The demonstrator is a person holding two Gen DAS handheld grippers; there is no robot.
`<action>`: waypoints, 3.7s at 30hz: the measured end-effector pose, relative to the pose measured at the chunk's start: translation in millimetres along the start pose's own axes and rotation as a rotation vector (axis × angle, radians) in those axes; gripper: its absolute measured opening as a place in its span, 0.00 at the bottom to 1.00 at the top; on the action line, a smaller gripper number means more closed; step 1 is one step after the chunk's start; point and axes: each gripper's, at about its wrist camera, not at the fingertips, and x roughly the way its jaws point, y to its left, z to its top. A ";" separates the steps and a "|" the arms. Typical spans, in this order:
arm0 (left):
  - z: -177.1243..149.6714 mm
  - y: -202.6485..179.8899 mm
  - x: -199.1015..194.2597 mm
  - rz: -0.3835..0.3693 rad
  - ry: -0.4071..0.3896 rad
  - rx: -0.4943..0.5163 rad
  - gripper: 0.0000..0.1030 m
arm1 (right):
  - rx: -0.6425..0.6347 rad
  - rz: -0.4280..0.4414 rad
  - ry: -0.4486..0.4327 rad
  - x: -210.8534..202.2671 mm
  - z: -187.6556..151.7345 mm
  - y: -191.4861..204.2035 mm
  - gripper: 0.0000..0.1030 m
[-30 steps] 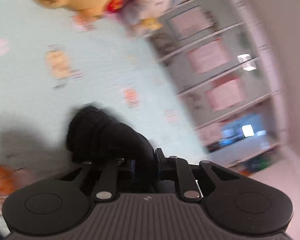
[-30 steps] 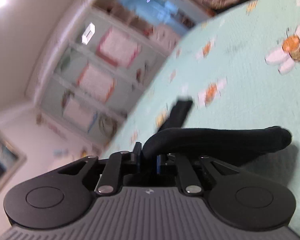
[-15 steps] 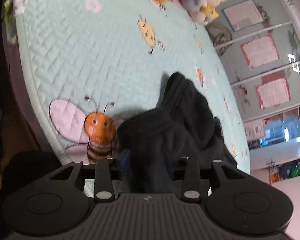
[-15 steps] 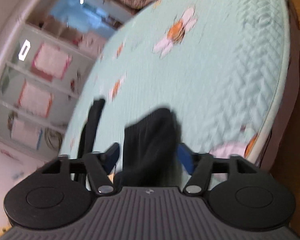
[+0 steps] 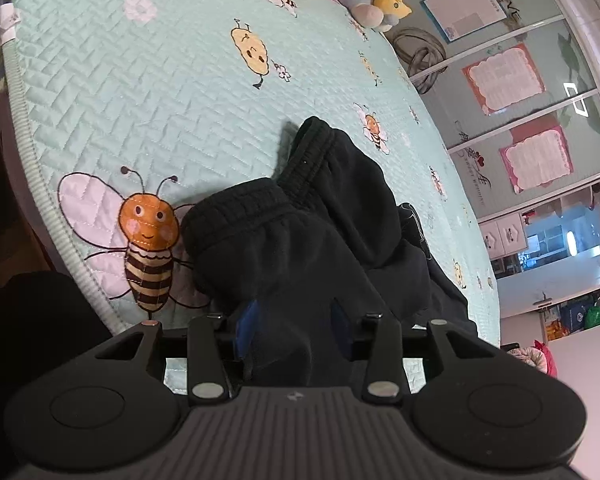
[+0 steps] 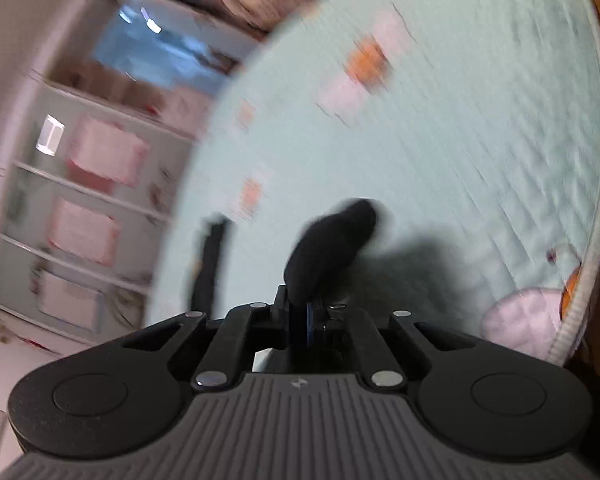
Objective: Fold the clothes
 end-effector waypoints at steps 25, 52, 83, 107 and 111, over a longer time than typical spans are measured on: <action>-28.6 -23.3 27.3 -0.054 0.094 0.034 0.46 | 0.055 -0.060 0.007 12.7 18.1 -82.6 0.53; -35.6 -26.3 22.0 -0.067 0.097 0.039 0.49 | -1.248 0.124 0.357 54.9 -108.4 132.7 0.61; -29.3 -10.1 58.1 0.001 0.165 -0.008 0.53 | -1.772 -0.194 0.516 173.4 -17.2 130.4 0.28; -1.0 -9.9 54.5 -0.095 0.099 0.074 0.55 | -0.321 0.054 0.275 278.8 -101.8 157.4 0.73; 10.3 -24.2 70.6 -0.070 0.103 0.125 0.55 | -0.209 0.029 0.199 334.5 -83.8 166.3 0.73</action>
